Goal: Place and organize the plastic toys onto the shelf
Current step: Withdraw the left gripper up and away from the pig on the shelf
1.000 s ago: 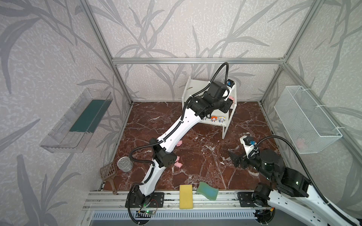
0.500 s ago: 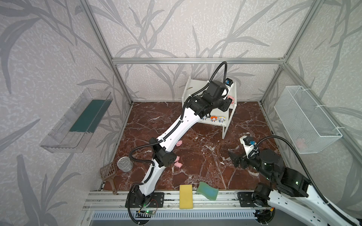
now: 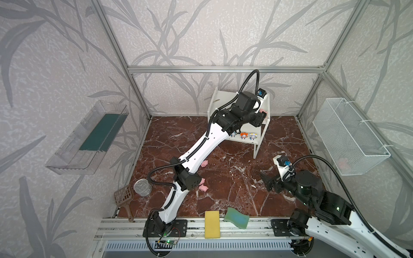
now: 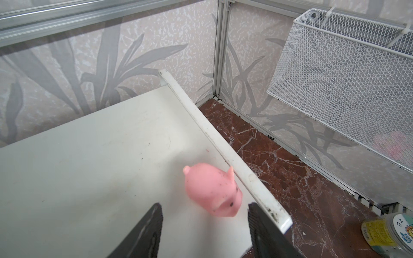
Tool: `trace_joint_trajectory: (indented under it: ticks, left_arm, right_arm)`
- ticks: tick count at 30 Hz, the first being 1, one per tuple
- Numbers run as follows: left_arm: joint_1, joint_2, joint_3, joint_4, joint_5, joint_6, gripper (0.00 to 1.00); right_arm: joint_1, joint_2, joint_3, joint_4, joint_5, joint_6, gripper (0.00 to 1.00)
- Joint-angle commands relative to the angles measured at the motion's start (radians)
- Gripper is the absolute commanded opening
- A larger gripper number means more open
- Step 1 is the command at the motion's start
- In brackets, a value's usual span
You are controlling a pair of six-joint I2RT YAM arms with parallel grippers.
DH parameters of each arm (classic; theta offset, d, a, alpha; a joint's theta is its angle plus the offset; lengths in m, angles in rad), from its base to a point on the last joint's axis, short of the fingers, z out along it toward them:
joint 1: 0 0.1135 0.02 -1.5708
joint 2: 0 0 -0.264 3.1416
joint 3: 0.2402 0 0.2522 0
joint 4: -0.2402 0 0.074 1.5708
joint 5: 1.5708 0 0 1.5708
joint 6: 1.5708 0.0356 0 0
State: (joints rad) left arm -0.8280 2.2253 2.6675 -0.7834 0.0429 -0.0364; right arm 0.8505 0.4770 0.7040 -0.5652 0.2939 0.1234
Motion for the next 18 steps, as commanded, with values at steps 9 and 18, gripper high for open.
trace_joint_trajectory:
  ticks: [9, 18]
  left_arm:
    - [0.017, 0.02, -0.008, 0.018, -0.08, 0.009, 0.63]
    - [0.026, 0.026, -0.009, 0.016, -0.105, 0.007, 0.63]
  right_arm:
    - [-0.002, -0.012, -0.009, 0.02, -0.009, 0.006, 0.99]
    - [-0.002, -0.014, -0.011, 0.024, -0.01, 0.007, 0.99]
